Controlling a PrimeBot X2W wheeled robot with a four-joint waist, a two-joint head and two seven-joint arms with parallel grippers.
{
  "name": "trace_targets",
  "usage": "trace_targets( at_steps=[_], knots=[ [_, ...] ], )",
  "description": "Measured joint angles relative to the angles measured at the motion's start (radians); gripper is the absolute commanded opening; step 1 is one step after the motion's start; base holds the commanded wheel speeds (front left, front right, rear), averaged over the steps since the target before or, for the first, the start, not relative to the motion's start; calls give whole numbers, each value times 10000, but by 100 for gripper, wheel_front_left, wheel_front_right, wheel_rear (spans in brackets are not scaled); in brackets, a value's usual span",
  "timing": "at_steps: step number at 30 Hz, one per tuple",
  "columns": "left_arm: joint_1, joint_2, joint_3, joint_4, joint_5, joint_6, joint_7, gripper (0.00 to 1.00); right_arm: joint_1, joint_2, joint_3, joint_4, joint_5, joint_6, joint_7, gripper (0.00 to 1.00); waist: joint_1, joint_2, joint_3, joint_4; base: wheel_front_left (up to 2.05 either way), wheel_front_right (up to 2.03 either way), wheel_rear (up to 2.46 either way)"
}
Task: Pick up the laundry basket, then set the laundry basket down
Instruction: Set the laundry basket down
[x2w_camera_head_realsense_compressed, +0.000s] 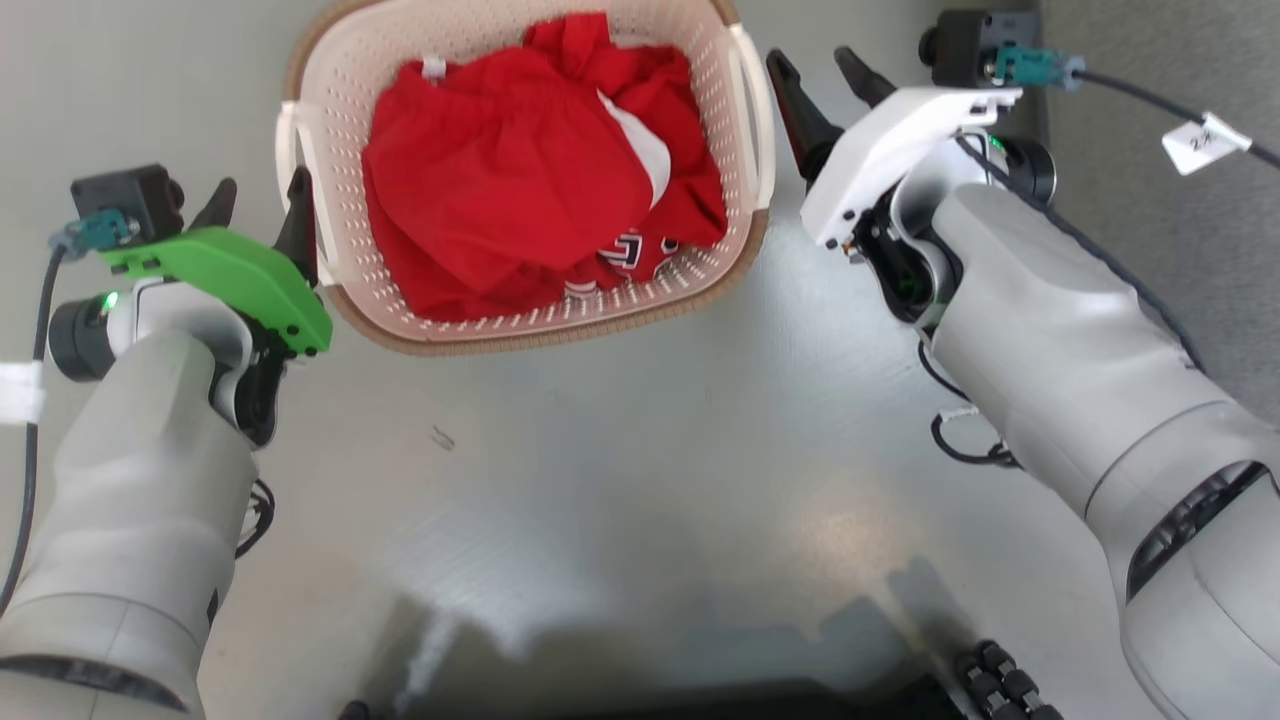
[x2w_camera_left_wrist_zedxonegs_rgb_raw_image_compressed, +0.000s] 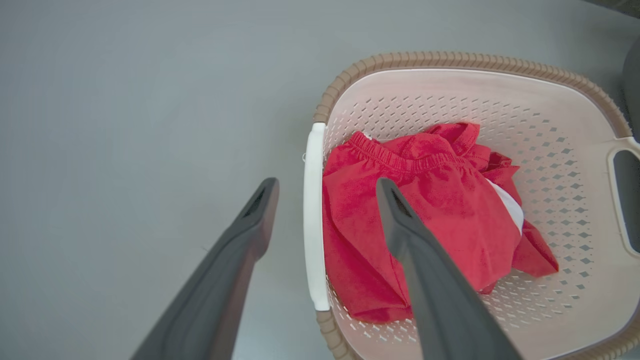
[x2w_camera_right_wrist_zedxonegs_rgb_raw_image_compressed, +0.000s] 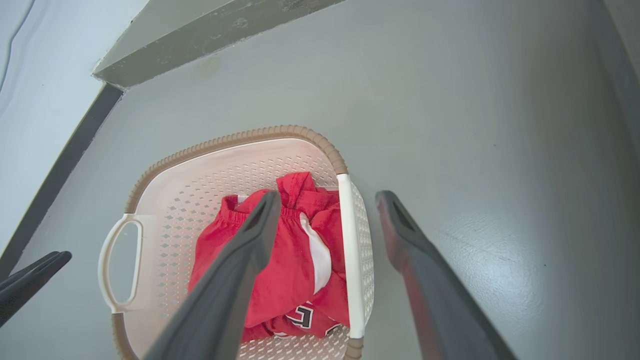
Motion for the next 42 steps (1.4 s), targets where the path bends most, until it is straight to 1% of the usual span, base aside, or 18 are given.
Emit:
trace_targets(
  at_steps=[6,9,11,18,24,25,26,34,39,42],
  knots=[
    [329,211,291,-635,-38,0,-2,100,342,0,-408,-174,-290,6,0,100,0,0,-619,-42,0,0,0],
    [535,382,489,-953,-40,0,-27,100,612,0,-625,-345,-320,132,0,100,0,0,-955,-67,0,0,0],
    [756,456,642,-1162,-40,0,-27,100,767,2,-711,-408,-523,132,0,100,0,0,-1189,-85,0,0,0],
    [1620,522,1055,-1810,42,0,-27,100,1175,-48,-1271,-848,-1104,180,0,100,0,0,-2035,-150,0,0,0],
    [2265,617,1478,-2449,316,0,-29,100,1934,-270,-1793,-1271,-1547,219,0,100,0,0,-2803,-195,0,0,0],
    [2265,617,1478,-2449,316,0,-29,100,1934,-270,-1793,-1271,-1547,219,0,100,0,0,-2803,-195,0,0,0],
    [2474,633,1611,-2661,403,0,-27,100,2116,-343,-2010,-1463,-1766,219,0,100,0,0,-3069,-203,0,0,0],
    [3485,623,2111,-3544,926,31,-27,100,3004,-568,-2867,-2389,-2550,219,-2,100,0,0,-4160,-210,0,0,0],
    [4032,606,2462,-4314,1363,155,-29,100,3606,-621,-3469,-3097,-3060,205,-2,100,0,0,-4836,-202,0,0,0],
    [4499,583,2696,-4928,1657,309,-29,100,4175,-635,-3877,-3588,-3417,203,-2,100,0,0,-5356,-199,0,0,0]
  ],
)
